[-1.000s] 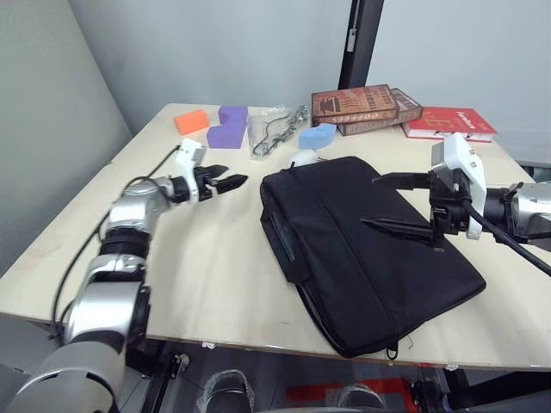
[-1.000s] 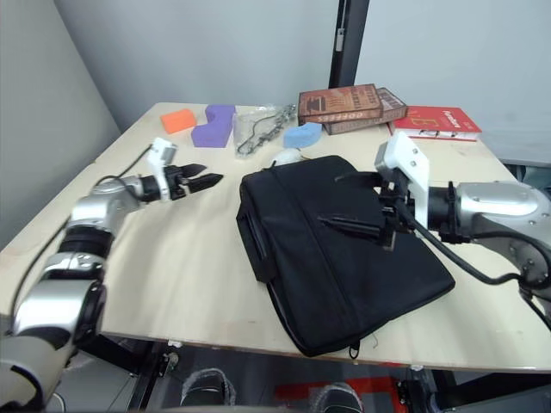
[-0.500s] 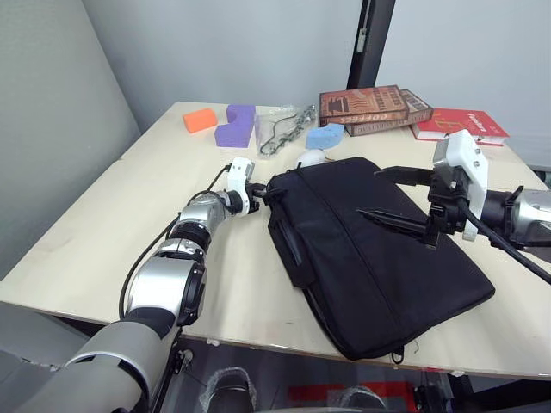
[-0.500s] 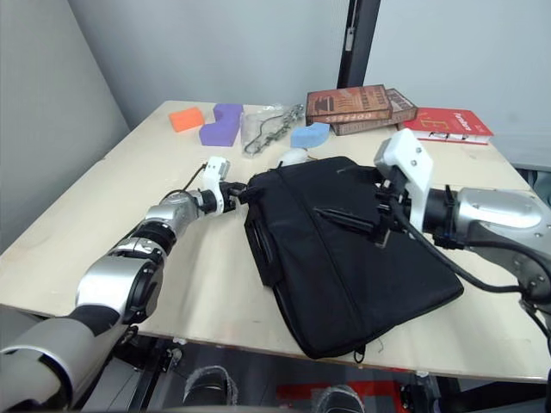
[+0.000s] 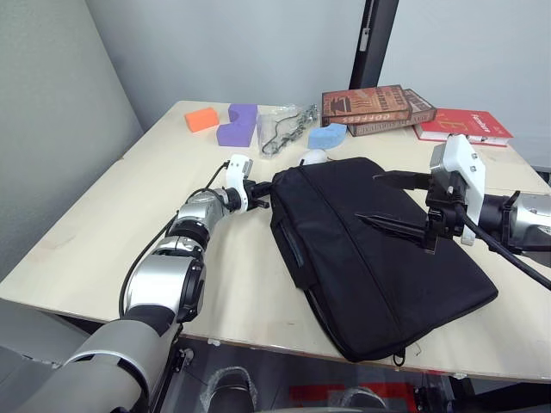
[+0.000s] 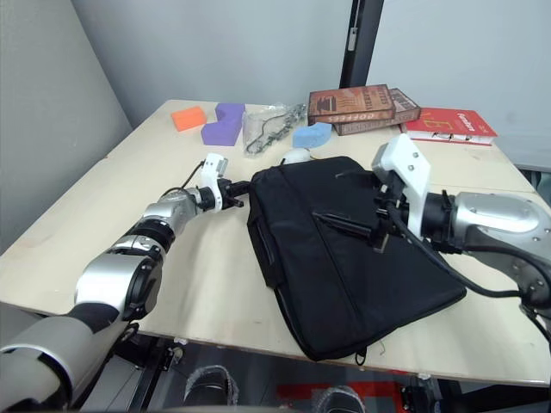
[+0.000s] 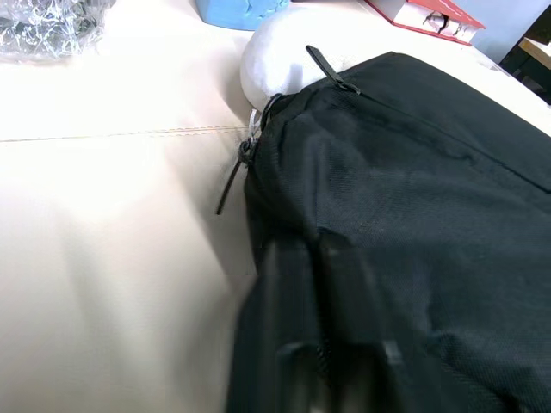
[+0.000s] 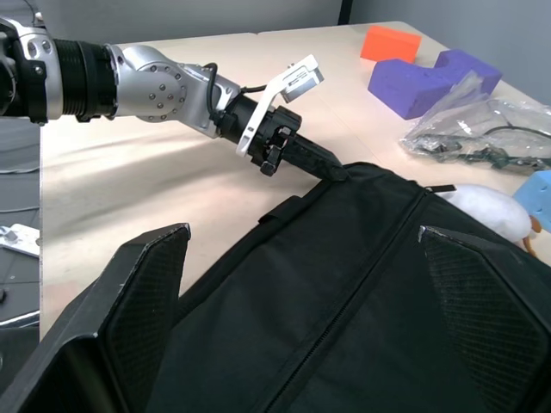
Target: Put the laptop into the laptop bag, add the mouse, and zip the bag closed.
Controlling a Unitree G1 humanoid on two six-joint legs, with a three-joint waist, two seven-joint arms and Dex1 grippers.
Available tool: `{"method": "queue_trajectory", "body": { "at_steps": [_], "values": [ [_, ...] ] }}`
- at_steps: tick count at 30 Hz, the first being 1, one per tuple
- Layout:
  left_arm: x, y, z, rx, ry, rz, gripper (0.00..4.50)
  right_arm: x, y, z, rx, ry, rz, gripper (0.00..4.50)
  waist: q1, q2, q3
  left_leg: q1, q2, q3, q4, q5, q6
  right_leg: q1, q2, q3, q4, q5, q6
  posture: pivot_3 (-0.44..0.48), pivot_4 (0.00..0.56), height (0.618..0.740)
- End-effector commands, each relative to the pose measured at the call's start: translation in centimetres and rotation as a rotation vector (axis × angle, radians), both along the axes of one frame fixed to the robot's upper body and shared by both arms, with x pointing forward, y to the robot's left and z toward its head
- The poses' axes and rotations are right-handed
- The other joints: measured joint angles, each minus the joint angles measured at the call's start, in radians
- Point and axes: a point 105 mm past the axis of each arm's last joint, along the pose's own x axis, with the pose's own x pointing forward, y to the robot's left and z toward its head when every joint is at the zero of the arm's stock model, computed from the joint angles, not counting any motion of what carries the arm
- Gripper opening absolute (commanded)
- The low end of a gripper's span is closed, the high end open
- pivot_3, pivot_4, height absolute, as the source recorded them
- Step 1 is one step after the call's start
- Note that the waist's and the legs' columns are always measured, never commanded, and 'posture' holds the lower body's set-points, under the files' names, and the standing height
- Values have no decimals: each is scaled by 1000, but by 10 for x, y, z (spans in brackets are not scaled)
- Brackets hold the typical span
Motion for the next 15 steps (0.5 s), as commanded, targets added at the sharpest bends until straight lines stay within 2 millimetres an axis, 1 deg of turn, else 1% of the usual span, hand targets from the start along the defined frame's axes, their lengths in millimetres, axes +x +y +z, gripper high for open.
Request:
{"method": "queue_trajectory", "body": {
  "at_steps": [1,7,8,9,10,11,12,13,15],
  "values": [
    [3,11,10,-21,-33,33,9,-1,3,7,3,-37,24,4500,-2,0,0,0,0,0,0,0,0,0,0,0,0,0,0,0,150,734],
    [0,37,9,-4,-49,70,9,3,3,0,5,-7,30,4500,-17,0,0,0,0,0,0,0,0,0,0,0,0,0,1,0,150,734],
    [-1,49,10,2,-66,95,9,5,0,-5,-14,-2,10,4500,-22,0,0,0,0,0,0,0,0,0,0,0,0,0,1,0,150,734],
    [-4,70,12,19,-94,141,9,10,-7,-9,-17,10,-35,4500,-27,0,0,0,0,0,-1,0,0,0,0,0,0,0,1,0,150,734],
    [-10,88,15,27,-116,163,9,14,-15,-15,-15,31,-86,4500,-37,0,0,0,0,0,-1,0,0,0,0,0,0,0,1,0,150,734],
    [-18,104,16,37,-134,186,9,17,-25,-21,-40,16,-142,4500,-47,0,0,0,1,0,-3,0,-1,0,1,0,-1,0,1,0,150,734],
    [-25,114,17,41,-142,207,9,18,-34,-26,-20,38,-182,4500,-56,0,0,0,1,1,-4,0,-1,0,1,0,-2,0,1,0,150,734],
    [-33,121,17,35,-148,230,9,15,-44,-34,26,100,-214,4500,-60,0,0,0,2,1,-6,0,-2,0,2,0,-3,0,1,0,150,734],
    [-47,128,17,23,-156,272,9,2,-58,-52,100,250,-245,4500,-56,1,1,0,2,1,-8,0,-3,-1,2,-1,-5,0,1,0,150,734]
  ]
}}
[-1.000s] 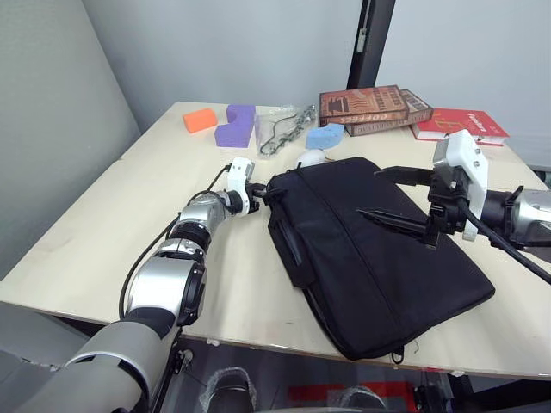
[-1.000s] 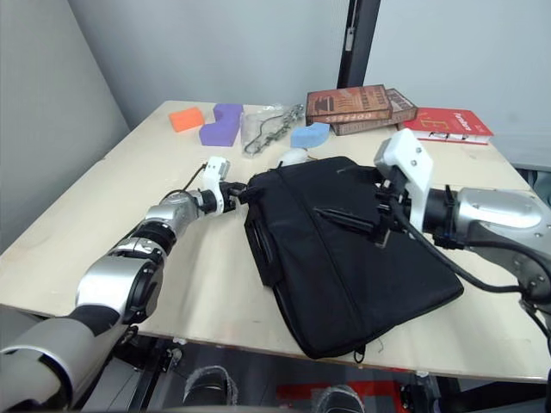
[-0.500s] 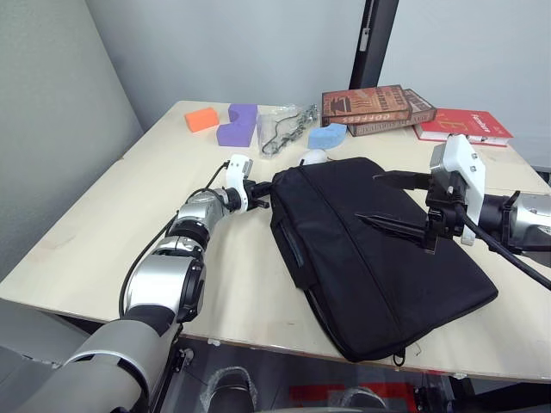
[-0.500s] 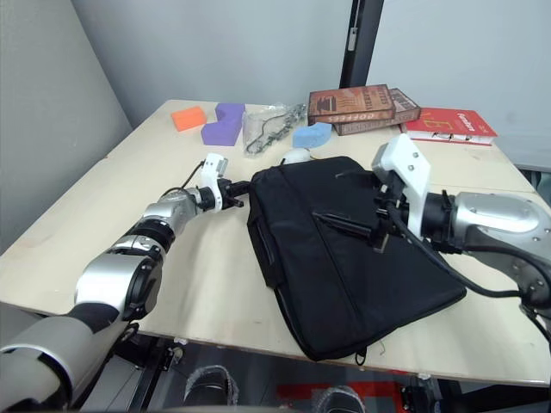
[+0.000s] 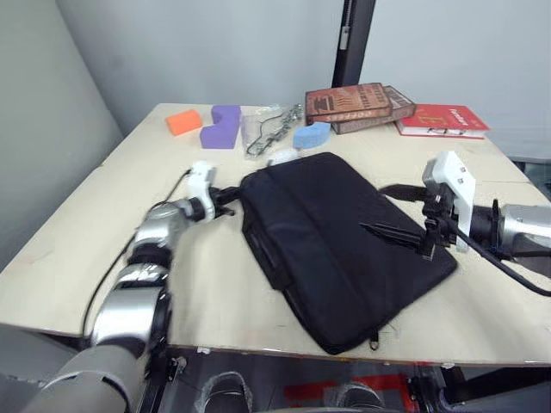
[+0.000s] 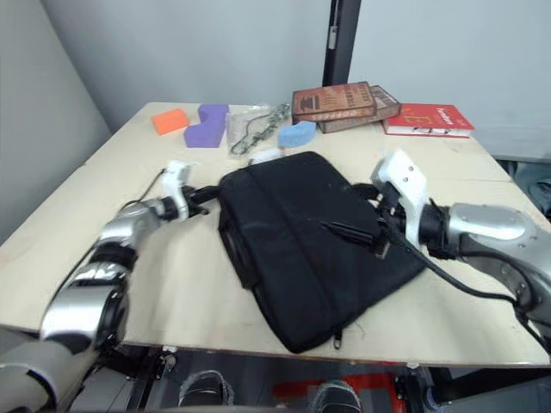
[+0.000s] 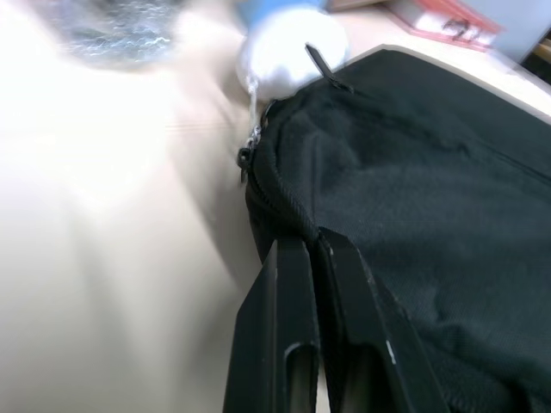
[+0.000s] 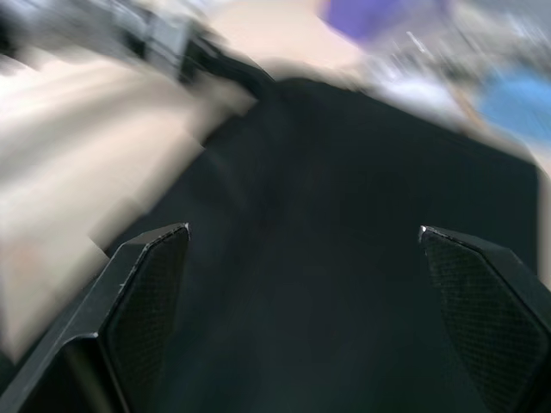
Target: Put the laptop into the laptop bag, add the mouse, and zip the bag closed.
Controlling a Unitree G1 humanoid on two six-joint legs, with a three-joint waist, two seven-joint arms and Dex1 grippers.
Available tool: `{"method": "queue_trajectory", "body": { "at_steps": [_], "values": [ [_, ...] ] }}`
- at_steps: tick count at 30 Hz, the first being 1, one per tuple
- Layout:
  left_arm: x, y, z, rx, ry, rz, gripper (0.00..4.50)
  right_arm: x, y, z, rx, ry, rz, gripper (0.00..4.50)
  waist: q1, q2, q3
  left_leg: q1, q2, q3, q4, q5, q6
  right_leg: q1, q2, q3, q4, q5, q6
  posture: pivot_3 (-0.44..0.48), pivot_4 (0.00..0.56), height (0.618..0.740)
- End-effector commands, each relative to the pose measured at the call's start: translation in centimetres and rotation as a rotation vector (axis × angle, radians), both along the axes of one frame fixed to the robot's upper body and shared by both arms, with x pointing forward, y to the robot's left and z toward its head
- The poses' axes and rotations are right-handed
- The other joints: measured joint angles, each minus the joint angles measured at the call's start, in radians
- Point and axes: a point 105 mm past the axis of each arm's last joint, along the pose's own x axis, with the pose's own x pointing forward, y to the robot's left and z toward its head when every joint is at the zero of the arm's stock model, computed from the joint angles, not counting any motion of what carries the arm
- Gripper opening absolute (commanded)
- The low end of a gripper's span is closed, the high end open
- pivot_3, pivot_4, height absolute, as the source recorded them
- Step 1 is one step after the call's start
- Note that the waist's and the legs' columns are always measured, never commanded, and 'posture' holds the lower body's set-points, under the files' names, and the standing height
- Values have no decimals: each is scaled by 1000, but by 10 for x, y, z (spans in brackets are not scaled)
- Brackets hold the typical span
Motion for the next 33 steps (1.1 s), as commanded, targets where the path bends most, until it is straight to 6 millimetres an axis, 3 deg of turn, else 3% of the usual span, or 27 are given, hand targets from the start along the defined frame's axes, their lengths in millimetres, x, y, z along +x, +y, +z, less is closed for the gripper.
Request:
{"method": "queue_trajectory", "body": {
  "at_steps": [1,5,10,18,26,27,33],
  "values": [
    [-15,15,25,-18,-84,76,9,-16,-21,-5,104,101,-53,4500,9,1,0,0,0,0,-1,0,0,0,0,-1,-1,0,0,0,150,734],
    [-31,7,16,-41,-64,108,9,-56,-17,-34,233,411,-7,4500,34,1,1,1,-2,0,0,-1,2,3,-3,-2,-4,-1,-1,0,150,734],
    [-40,-7,11,-56,-49,107,9,-69,2,-61,384,597,-41,4500,35,1,0,1,-2,0,1,-1,3,2,-3,-1,-4,-1,-1,0,150,734],
    [-41,-8,15,-56,-55,113,9,-65,30,-91,416,705,-81,4500,28,1,0,-1,-2,0,-1,-1,2,1,-3,-1,-5,-1,6,0,150,734],
    [-40,-6,20,-54,-69,115,9,-60,45,-100,453,729,-74,4500,9,1,0,-1,-2,0,-2,-1,1,1,-3,-1,-6,-1,7,0,150,734],
    [-40,-7,20,-54,-70,112,0,-60,46,-99,463,731,-68,3967,8,1,0,-1,-2,0,-2,-1,1,1,-3,-1,-6,-1,7,0,150,734],
    [-42,-6,22,-51,-70,109,0,-64,45,-104,446,747,-80,1914,8,1,0,-1,-2,0,-3,-1,1,1,-3,-2,-7,-1,8,0,150,734]
  ]
}}
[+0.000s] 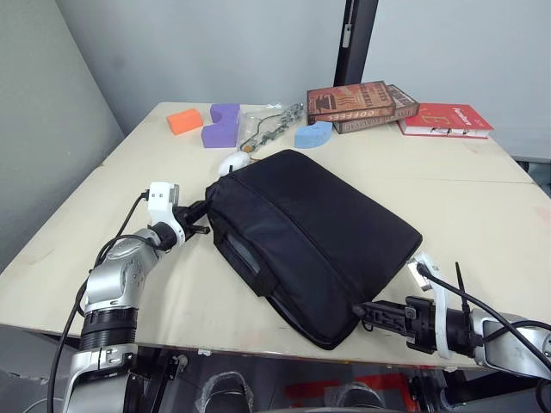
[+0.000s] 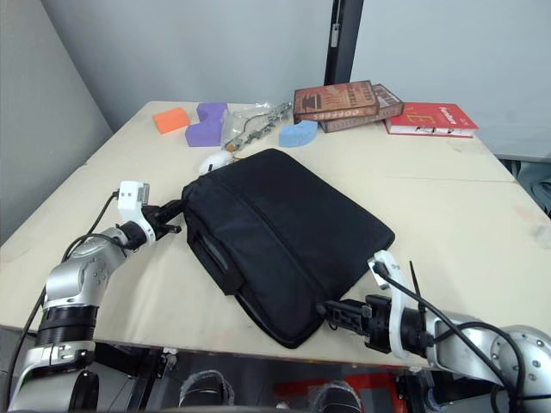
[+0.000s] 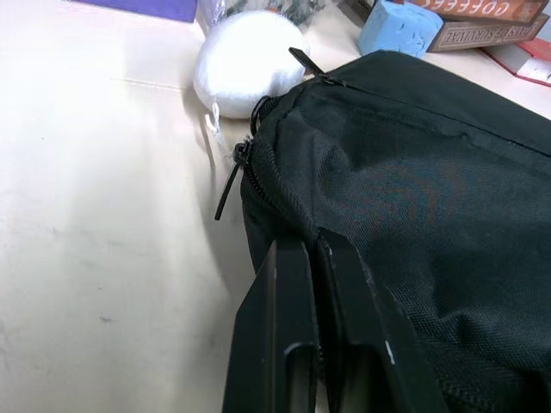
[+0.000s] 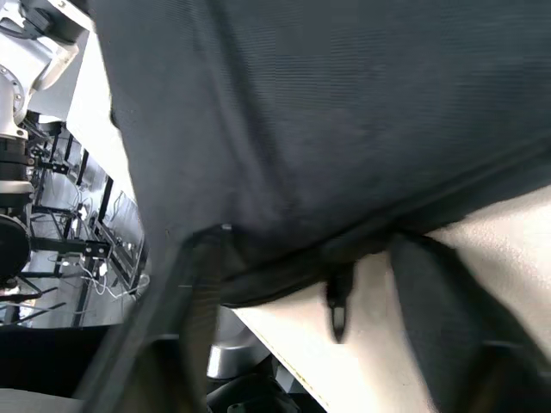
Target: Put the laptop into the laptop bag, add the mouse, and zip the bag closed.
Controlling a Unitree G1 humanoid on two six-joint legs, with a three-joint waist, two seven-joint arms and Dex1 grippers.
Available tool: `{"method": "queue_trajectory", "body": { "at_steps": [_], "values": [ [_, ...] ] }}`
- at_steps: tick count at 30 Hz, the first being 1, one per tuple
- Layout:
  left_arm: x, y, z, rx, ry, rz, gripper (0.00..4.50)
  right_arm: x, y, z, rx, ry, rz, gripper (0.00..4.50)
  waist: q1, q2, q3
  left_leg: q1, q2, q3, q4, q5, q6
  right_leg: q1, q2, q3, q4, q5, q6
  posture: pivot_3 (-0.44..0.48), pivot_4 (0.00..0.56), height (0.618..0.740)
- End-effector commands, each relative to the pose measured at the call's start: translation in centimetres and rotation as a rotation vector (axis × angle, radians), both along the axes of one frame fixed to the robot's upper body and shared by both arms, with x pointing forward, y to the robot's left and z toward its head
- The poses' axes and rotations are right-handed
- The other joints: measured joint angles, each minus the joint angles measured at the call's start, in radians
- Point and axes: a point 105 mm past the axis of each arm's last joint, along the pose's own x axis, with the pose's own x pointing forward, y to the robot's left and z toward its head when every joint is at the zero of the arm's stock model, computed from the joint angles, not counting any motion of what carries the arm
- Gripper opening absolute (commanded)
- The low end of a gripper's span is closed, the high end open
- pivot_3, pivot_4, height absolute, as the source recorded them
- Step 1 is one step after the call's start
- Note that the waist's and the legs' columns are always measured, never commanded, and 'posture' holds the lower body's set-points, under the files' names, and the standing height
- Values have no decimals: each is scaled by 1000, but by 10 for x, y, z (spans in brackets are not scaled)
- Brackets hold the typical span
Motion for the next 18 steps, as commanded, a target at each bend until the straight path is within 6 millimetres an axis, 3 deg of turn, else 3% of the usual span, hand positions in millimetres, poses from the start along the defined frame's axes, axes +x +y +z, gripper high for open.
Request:
{"method": "queue_trajectory", "body": {
  "at_steps": [1,6,12,17,18],
  "values": [
    [-3,-11,16,-10,-58,-57,0,-4,7,1,20,-3,28,1631,0,0,0,0,0,0,0,0,0,0,0,0,0,0,0,0,150,734],
    [-3,-12,18,-14,-61,-63,0,-5,1,-4,2,7,14,12,1,0,0,0,0,0,0,0,0,0,0,0,0,0,0,0,150,734],
    [-6,-11,17,-14,-57,-70,0,2,-6,3,16,-22,-9,12,3,0,0,0,0,0,0,0,0,0,0,0,0,0,0,0,150,734],
    [-29,-6,10,18,-2,-150,0,39,-40,24,-39,-137,-131,12,-6,0,0,1,0,0,1,0,0,0,0,1,1,0,0,0,150,734],
    [-45,-11,8,43,25,-235,0,52,-48,31,-56,-181,-157,12,-5,0,0,1,0,0,2,0,0,0,0,1,2,0,0,0,150,734]
  ]
}}
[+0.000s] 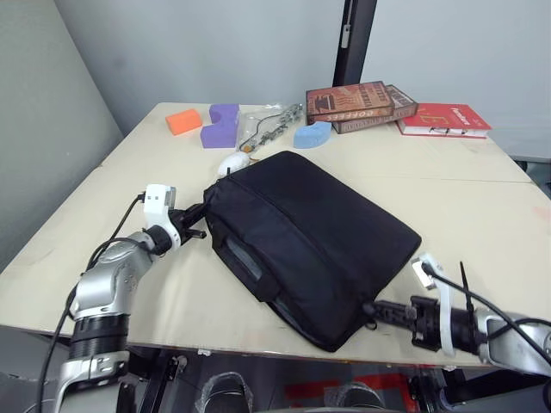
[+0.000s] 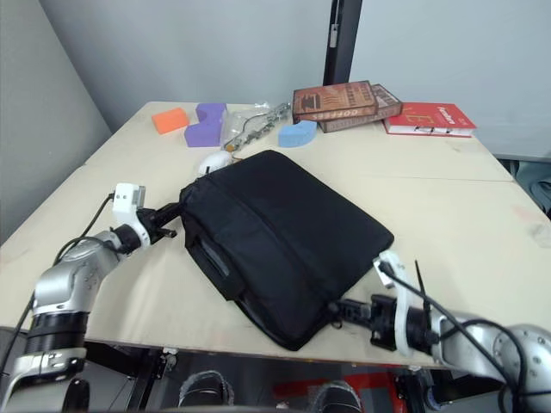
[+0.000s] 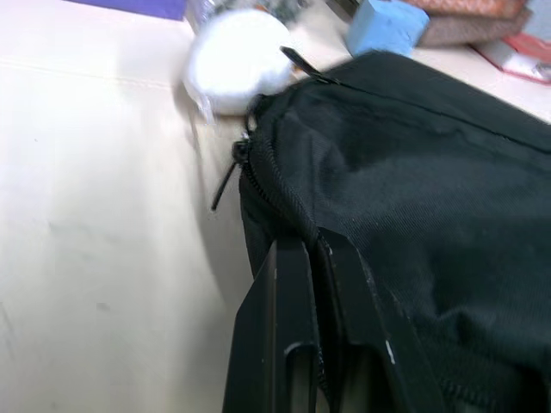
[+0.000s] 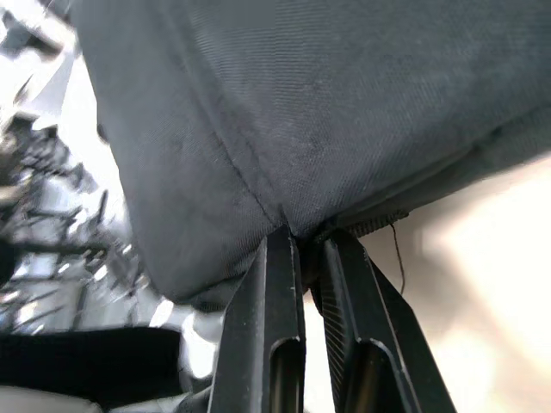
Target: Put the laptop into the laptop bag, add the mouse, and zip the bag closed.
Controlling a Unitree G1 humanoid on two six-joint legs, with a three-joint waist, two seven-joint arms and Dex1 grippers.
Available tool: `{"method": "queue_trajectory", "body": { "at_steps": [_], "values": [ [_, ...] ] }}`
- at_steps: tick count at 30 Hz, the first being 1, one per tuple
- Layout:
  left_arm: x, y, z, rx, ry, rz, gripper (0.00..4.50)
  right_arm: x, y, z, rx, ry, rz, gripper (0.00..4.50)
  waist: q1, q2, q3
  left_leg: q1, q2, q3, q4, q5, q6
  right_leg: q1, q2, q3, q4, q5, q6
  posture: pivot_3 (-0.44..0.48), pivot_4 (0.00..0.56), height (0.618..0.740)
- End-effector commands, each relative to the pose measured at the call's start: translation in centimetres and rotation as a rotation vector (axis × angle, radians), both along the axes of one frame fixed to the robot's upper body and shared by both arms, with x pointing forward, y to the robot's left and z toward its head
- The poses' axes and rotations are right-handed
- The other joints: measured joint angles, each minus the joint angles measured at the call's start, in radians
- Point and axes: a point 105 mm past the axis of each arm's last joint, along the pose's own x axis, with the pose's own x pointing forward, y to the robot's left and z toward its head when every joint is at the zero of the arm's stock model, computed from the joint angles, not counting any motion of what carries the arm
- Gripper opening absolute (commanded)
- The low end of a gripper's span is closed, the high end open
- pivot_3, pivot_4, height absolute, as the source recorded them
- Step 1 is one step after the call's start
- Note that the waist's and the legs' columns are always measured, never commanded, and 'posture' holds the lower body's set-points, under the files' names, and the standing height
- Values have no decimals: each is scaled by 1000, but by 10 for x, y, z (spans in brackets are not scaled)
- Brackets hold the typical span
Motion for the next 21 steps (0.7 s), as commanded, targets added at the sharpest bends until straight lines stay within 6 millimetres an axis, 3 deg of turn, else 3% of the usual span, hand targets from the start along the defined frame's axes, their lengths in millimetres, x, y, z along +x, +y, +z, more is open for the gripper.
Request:
{"method": "queue_trajectory", "body": {
  "at_steps": [1,6,12,13,16,21],
  "values": [
    [-37,-20,7,35,19,-238,0,39,-30,31,-35,-173,-113,12,-6,0,0,0,0,0,1,0,0,0,0,0,1,0,0,0,150,734],
    [-86,-24,0,50,163,-427,0,78,-40,48,-35,-275,-193,12,-10,1,0,0,1,2,-1,0,0,-3,1,1,2,0,-1,0,150,734],
    [-90,-18,-9,45,197,-382,0,84,-32,44,-31,-283,-176,12,5,1,0,0,0,2,-2,0,0,-3,1,1,1,-1,-2,0,150,734],
    [-87,-15,-8,34,186,-353,0,82,-34,44,-54,-298,-162,416,6,1,0,0,0,2,-2,0,0,-3,1,1,2,-1,-2,0,150,734],
    [-98,-5,-1,-15,183,-354,881,74,-46,54,-43,-316,-158,1471,4,1,0,1,1,2,-1,0,0,-1,1,1,2,-1,-2,0,150,734],
    [-104,29,7,-8,226,-299,2720,61,-69,58,-40,-291,-167,3229,6,1,0,3,1,2,-1,0,0,0,1,2,3,-1,-2,0,150,734]
  ]
}}
